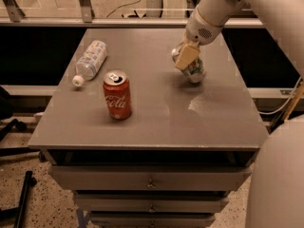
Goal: Knock 7up can over
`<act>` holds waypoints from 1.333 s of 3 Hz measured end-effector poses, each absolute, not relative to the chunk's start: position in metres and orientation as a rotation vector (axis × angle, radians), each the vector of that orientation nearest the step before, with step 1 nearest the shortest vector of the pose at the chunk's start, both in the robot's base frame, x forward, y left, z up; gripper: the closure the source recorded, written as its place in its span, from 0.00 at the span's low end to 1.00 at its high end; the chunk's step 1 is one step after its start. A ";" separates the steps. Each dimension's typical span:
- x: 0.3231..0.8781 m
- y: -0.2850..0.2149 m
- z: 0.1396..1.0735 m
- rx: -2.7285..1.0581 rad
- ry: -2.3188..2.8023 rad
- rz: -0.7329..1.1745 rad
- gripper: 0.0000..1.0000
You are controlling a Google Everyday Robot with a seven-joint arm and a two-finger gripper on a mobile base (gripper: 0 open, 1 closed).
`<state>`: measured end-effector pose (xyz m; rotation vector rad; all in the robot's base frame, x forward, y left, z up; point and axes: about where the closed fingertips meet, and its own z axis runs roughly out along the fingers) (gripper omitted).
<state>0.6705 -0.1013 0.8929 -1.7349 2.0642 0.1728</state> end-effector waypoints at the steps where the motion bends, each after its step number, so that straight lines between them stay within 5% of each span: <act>1: 0.670 -0.086 0.883 -1.843 2.054 0.167 1.00; 4: 0.671 -0.044 0.854 -2.001 1.991 0.276 1.00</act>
Offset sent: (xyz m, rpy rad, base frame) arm -0.0009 0.0498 -0.0255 -0.0765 0.0923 0.1877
